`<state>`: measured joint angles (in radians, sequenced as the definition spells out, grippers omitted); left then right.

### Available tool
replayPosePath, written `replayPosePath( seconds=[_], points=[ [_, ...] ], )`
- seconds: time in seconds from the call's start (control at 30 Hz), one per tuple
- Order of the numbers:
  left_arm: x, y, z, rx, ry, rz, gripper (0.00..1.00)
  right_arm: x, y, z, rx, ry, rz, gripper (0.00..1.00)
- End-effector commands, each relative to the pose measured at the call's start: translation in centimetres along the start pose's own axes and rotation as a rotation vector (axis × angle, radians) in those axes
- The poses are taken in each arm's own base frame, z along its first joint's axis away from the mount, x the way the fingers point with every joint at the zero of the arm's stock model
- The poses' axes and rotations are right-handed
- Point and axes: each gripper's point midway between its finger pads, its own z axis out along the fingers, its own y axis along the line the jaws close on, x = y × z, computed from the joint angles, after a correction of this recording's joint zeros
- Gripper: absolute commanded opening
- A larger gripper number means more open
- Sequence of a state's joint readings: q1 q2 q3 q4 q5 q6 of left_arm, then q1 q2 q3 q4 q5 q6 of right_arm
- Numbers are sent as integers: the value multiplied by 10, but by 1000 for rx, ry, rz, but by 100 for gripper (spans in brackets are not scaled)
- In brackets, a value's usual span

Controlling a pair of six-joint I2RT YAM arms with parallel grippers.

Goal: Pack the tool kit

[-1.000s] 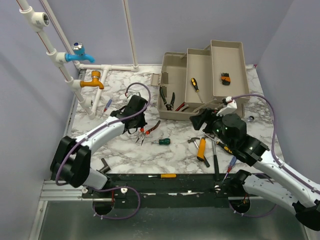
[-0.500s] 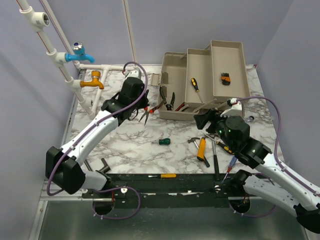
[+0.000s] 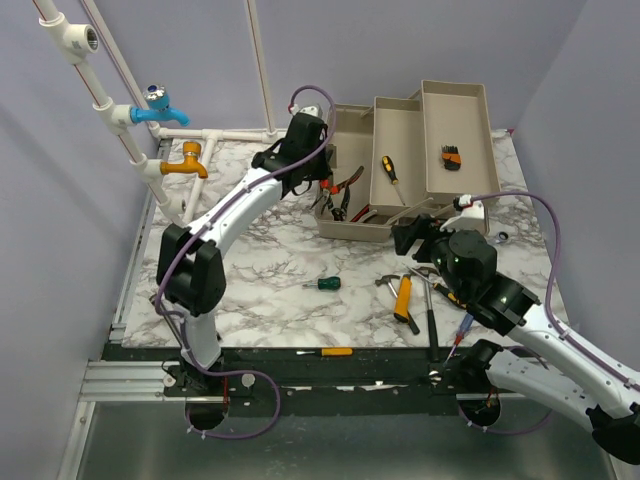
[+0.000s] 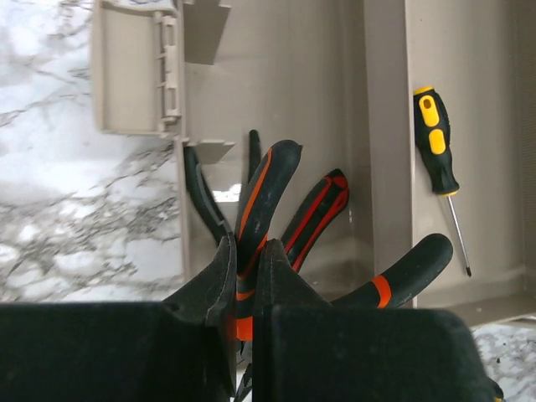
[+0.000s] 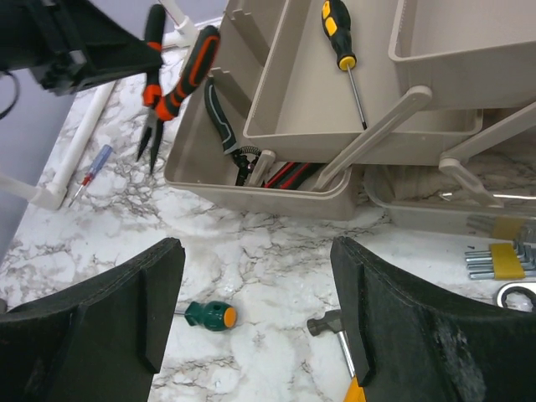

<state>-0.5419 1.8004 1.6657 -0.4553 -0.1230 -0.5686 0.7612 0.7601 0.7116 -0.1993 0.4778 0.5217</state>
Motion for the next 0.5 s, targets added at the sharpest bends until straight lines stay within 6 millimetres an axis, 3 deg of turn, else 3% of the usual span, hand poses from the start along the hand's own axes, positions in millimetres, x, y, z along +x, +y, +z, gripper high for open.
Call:
replayPosePath(
  seconds=[0.0,0.2,0.33,0.4,0.47],
  points=[
    [-8,-36,18,163,46,-45,0,-17,2,2,11,-63,-9,79],
    [-1,-59,32,300,81,-130,0,-14,0,7,26,-64,-17,79],
    [18,-69,46,367,146,-172,0,-15,4,11,18,-69,-23,79],
    [27,-64,50,350,169,-170,7,-16,7,15,13,-70,-30,79],
    [31,-60,49,355,152,-155,25,-16,11,18,4,-64,-37,79]
  ],
)
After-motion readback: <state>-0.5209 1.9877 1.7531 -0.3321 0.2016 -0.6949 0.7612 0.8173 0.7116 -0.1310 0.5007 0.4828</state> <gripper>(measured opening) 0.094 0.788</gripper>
